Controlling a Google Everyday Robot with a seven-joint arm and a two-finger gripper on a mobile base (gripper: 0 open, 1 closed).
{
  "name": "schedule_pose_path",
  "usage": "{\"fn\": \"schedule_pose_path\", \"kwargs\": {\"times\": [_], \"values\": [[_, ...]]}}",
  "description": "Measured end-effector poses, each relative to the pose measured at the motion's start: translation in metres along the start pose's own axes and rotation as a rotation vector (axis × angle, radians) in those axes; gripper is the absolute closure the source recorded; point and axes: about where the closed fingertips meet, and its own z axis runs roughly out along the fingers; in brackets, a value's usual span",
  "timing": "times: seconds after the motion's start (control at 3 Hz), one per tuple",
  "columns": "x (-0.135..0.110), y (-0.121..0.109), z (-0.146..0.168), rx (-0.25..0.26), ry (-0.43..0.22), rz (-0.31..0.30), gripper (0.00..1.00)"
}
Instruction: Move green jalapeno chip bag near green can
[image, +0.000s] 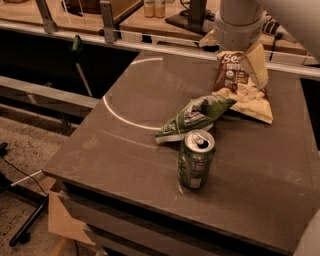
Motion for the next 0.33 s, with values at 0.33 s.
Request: {"fn": "schedule_pose_path", "kwargs": {"times": [0.33], "values": [[0.0117, 0.0015, -0.0004, 0.001, 0.039, 0.060, 0.00]]}}
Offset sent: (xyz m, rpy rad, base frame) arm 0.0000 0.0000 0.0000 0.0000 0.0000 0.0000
